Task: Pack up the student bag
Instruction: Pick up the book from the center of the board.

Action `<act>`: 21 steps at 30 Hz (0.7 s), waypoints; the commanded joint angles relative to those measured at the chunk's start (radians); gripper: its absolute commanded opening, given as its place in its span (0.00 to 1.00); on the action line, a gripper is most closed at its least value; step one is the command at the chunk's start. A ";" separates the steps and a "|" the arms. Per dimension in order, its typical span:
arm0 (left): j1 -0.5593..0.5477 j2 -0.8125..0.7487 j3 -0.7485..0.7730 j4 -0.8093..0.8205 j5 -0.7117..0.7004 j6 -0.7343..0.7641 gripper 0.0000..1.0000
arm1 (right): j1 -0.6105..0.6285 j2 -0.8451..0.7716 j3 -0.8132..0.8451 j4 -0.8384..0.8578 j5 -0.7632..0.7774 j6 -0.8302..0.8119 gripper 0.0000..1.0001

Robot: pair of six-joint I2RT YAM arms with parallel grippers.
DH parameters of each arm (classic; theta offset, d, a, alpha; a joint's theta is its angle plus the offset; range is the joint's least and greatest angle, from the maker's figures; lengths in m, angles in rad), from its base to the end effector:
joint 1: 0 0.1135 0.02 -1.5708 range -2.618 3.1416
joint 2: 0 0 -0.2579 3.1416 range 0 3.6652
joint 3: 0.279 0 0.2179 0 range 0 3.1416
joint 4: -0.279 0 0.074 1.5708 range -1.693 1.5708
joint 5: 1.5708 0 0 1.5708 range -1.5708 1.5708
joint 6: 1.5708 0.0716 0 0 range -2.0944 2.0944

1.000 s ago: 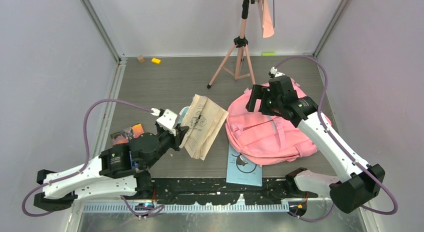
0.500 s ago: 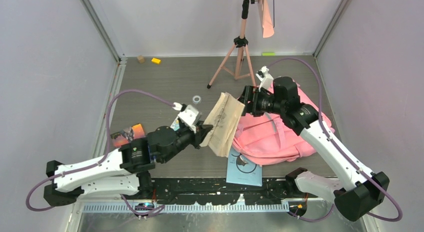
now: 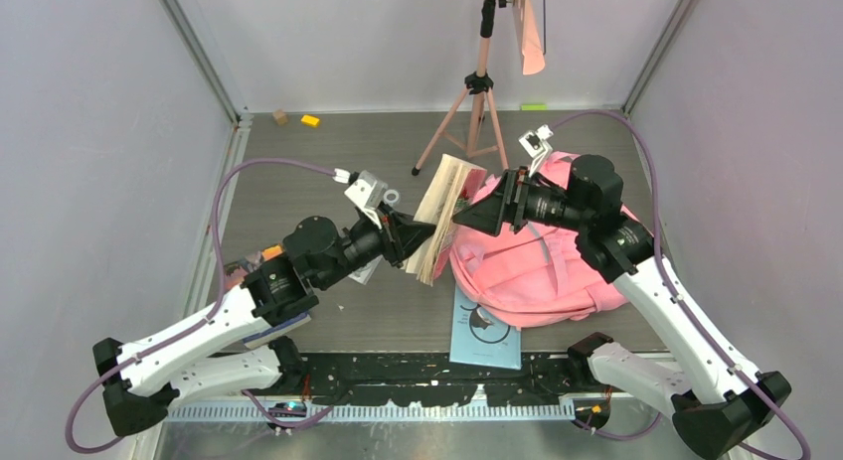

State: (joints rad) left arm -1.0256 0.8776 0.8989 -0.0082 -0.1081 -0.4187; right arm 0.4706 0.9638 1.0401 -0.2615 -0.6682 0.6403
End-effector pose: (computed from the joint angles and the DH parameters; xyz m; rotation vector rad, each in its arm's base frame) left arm 0.1147 -0.1743 0.3782 0.4078 1.6060 -1.0409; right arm 0.1627 0.1326 0.3772 -0.3756 1.8952 1.3602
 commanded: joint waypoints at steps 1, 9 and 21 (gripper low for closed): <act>0.035 -0.029 0.014 0.129 0.232 -0.050 0.00 | 0.007 -0.019 0.070 -0.083 -0.004 -0.114 0.98; 0.055 -0.103 -0.055 0.229 0.273 -0.110 0.00 | 0.007 -0.007 0.022 0.003 -0.036 -0.060 0.99; 0.055 -0.080 -0.053 0.403 0.336 -0.154 0.00 | 0.008 -0.016 -0.026 0.120 -0.078 0.006 1.00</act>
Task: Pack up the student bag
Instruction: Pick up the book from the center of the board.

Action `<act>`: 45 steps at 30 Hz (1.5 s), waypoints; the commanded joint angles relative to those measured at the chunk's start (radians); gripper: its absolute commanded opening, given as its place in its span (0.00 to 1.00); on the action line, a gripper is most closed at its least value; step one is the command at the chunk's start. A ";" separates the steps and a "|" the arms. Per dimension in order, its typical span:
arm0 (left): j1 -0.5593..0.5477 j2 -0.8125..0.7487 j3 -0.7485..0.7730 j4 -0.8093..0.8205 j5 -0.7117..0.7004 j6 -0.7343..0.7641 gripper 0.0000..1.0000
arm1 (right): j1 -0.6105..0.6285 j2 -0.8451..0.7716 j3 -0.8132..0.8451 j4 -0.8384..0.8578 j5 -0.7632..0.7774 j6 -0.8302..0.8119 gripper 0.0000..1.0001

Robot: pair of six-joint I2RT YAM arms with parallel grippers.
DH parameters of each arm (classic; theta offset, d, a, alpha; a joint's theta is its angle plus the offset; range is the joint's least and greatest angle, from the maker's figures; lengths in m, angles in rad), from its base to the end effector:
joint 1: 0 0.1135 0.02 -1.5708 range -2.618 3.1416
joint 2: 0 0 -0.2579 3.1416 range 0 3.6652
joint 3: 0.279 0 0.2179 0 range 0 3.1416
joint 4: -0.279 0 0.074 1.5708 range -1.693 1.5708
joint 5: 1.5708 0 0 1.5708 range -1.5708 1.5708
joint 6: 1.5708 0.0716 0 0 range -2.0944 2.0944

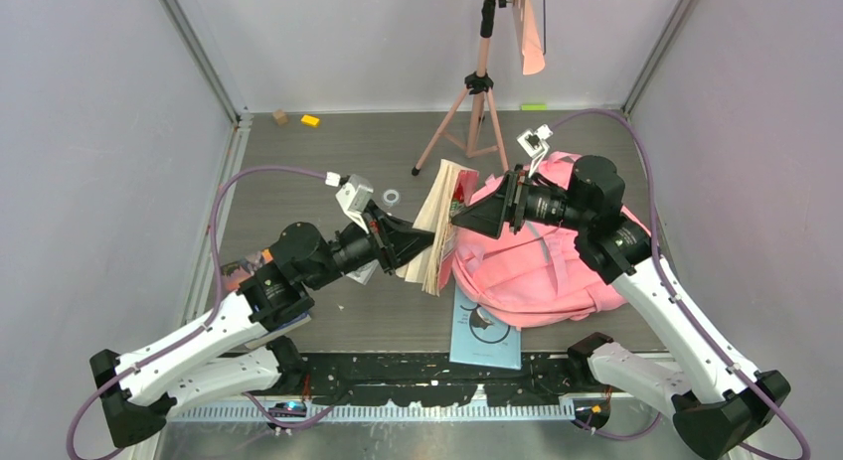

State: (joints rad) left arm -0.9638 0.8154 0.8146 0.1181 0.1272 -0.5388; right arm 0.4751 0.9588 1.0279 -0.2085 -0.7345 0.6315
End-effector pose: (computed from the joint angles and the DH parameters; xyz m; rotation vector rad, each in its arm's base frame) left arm 0.1048 -0.1668 0.3781 0.4474 1.5325 -1.2967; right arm 0.1582 0.1353 0.3813 -0.4595 1.8412 1.4113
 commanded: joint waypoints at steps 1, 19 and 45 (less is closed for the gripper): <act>-0.007 -0.021 0.027 0.295 0.097 -0.034 0.00 | 0.003 -0.007 -0.012 0.062 -0.005 0.007 1.00; -0.007 -0.075 -0.048 0.436 0.020 -0.009 0.00 | 0.003 0.051 -0.015 0.056 0.026 0.002 1.00; -0.007 -0.026 -0.132 0.654 0.006 -0.103 0.00 | 0.003 0.026 -0.037 0.286 -0.087 0.170 0.99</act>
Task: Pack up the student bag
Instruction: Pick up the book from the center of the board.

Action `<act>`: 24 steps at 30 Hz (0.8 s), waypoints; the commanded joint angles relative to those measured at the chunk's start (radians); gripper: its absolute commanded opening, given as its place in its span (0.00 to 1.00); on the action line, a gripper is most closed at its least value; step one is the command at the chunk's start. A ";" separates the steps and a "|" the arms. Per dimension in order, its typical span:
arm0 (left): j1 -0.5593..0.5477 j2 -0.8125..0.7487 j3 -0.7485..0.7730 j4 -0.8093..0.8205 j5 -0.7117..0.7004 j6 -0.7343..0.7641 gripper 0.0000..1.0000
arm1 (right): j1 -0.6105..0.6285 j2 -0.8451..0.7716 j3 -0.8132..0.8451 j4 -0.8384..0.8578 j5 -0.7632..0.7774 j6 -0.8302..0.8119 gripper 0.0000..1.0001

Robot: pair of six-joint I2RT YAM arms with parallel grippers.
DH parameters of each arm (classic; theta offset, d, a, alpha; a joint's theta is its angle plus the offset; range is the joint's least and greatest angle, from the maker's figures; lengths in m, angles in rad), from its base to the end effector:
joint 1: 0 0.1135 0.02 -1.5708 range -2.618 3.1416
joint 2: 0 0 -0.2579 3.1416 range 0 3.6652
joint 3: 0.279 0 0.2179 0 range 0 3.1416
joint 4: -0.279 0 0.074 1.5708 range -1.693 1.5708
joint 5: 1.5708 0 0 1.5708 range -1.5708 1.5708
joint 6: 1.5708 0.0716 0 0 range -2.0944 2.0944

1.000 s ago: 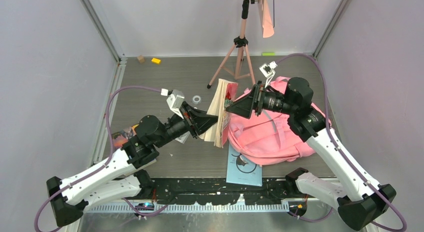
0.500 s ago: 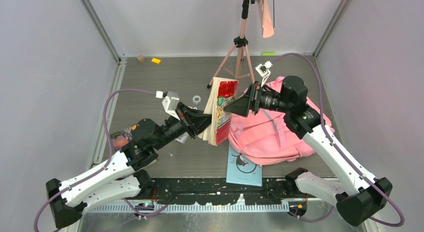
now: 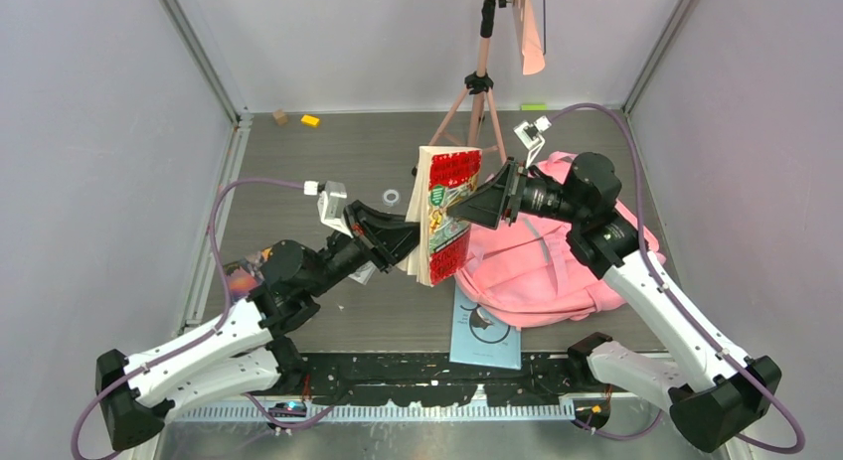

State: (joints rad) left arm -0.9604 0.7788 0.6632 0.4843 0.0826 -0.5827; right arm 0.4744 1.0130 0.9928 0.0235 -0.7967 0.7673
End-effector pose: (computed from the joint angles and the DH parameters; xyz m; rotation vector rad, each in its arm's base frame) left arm 0.1024 -0.1566 0.3825 0.3269 1.2853 -1.3853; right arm 0.1707 0.1452 0.3885 -0.4533 1.7530 1.5445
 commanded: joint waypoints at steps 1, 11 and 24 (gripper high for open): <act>-0.010 0.020 0.022 0.291 0.055 -0.068 0.00 | 0.004 -0.032 0.000 0.057 -0.030 0.037 0.98; 0.007 -0.032 0.010 0.103 -0.072 -0.066 0.00 | 0.004 -0.044 0.001 0.085 -0.042 0.076 0.34; 0.023 -0.102 0.016 -0.108 -0.133 -0.051 0.67 | 0.004 -0.099 -0.020 0.094 0.074 0.079 0.00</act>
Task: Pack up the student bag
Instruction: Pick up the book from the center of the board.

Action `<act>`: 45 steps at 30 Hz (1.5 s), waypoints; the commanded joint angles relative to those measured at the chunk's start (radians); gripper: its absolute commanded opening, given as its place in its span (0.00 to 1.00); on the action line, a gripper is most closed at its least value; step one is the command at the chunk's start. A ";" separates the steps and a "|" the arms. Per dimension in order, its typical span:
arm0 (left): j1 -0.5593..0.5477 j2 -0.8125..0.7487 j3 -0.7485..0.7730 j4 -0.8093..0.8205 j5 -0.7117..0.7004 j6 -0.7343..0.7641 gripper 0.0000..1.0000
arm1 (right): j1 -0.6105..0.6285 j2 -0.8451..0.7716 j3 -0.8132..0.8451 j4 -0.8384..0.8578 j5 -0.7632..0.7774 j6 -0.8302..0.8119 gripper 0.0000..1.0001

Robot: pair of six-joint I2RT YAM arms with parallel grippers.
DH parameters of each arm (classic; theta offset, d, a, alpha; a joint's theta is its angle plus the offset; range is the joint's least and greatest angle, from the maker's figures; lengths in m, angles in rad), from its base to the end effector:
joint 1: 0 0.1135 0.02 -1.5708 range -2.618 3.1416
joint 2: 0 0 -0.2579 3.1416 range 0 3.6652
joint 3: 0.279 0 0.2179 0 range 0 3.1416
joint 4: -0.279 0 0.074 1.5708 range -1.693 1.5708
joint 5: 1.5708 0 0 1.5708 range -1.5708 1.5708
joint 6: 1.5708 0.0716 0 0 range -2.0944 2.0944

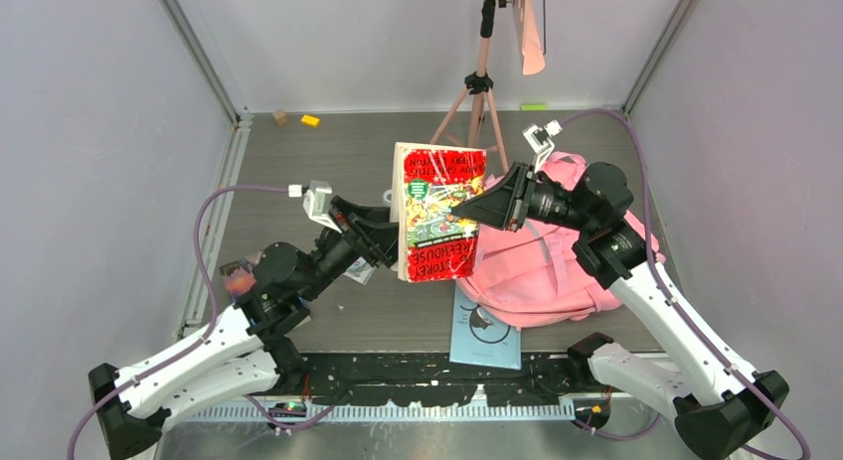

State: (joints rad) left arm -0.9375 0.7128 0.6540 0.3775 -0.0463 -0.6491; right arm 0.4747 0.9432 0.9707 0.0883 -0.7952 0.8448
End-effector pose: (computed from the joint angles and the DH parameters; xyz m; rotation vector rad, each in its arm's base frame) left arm 0.1067 -0.1397 0.3753 0.1535 1.3625 -1.3284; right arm 0.1542 0.1367 0.4023 -0.4365 1.6699 1.5926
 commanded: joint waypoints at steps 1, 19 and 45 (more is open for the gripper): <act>0.001 -0.045 0.021 -0.005 -0.007 0.016 0.74 | 0.004 -0.030 0.002 0.029 0.076 0.002 0.00; 0.005 -0.184 0.052 -0.131 0.016 0.076 1.00 | 0.004 -0.044 -0.003 -0.013 0.106 -0.037 0.01; 0.013 0.017 0.180 -0.342 -0.060 0.056 1.00 | 0.004 -0.056 0.048 -0.002 -0.014 -0.016 0.00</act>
State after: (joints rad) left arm -0.9310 0.7494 0.7975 0.0319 -0.0917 -0.5941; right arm 0.4805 0.9207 0.9554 -0.0124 -0.7635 0.8150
